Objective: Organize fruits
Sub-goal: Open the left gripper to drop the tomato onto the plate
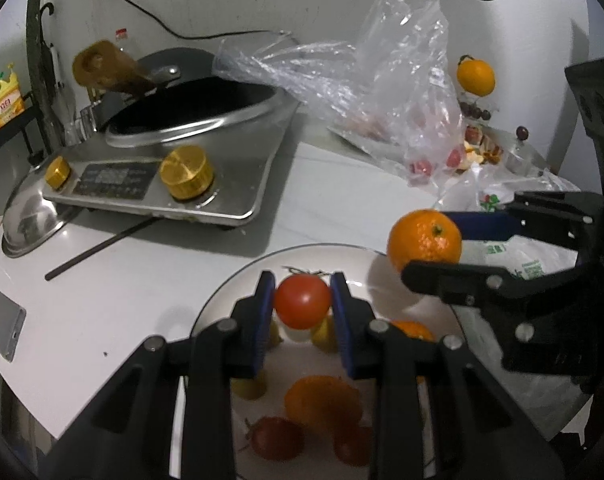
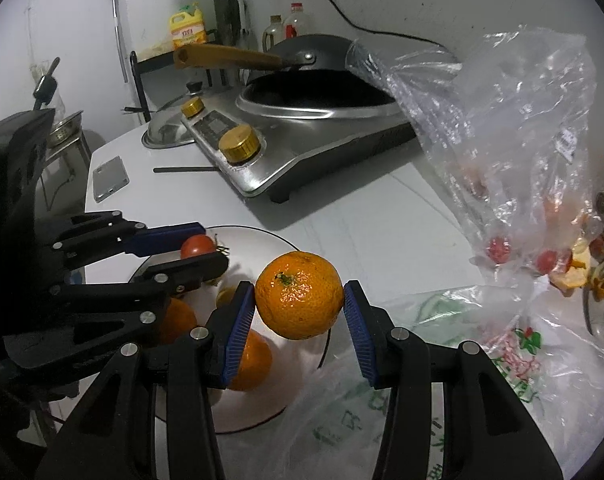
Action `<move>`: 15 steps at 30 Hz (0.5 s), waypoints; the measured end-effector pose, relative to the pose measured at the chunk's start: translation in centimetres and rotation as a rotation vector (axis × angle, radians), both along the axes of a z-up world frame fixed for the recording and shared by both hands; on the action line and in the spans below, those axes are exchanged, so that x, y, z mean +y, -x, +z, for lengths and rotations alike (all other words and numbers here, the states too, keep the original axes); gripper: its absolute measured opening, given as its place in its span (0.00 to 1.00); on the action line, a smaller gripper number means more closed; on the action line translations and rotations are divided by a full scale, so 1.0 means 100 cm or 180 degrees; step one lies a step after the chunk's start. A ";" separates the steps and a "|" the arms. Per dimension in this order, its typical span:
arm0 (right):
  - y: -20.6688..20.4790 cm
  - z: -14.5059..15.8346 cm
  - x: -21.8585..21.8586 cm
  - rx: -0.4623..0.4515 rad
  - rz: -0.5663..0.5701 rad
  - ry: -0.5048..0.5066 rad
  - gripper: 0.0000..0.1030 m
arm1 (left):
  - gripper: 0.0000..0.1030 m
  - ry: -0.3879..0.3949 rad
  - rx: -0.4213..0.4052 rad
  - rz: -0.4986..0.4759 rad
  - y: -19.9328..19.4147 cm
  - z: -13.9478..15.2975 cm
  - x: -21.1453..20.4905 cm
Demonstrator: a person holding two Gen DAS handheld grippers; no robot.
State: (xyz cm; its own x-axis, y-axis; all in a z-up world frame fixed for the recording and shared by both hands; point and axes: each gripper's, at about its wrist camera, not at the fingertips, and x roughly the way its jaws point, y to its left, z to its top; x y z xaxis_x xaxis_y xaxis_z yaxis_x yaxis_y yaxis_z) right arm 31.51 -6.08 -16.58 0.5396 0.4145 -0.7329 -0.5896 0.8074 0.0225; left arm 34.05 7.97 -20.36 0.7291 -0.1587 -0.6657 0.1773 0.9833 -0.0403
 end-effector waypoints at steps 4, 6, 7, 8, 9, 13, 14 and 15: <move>-0.006 -0.008 0.004 0.0060 0.0019 0.0002 0.47 | 0.28 0.0005 0.0071 0.0018 -0.010 -0.005 0.001; -0.008 -0.012 0.008 0.0090 0.0034 0.0003 0.47 | 0.28 0.0019 0.0117 0.0039 -0.014 -0.008 0.003; -0.008 -0.014 0.010 0.0101 0.0051 0.0009 0.47 | 0.28 0.0030 0.0129 0.0052 -0.016 -0.009 0.004; -0.009 -0.015 0.012 0.0111 0.0065 0.0015 0.47 | 0.29 0.0042 0.0134 0.0060 -0.017 -0.009 0.005; -0.010 -0.016 0.014 0.0124 0.0081 0.0018 0.47 | 0.29 0.0064 0.0142 0.0082 -0.018 -0.010 0.007; -0.012 -0.021 0.019 0.0170 0.0112 0.0052 0.47 | 0.30 0.0095 0.0203 0.0113 -0.023 -0.012 0.010; -0.013 -0.023 0.020 0.0180 0.0113 0.0063 0.47 | 0.30 0.0101 0.0209 0.0115 -0.024 -0.012 0.011; -0.014 -0.023 0.021 0.0184 0.0113 0.0070 0.47 | 0.31 0.0108 0.0210 0.0123 -0.024 -0.012 0.012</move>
State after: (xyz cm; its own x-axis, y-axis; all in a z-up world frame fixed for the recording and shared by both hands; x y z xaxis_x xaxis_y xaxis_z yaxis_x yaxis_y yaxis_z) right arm 32.89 -4.02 -18.90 0.4812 0.4160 -0.7716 -0.6162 0.7866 0.0398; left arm 36.44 9.18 -21.59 0.6899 -0.1547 -0.7072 0.1350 0.9873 -0.0842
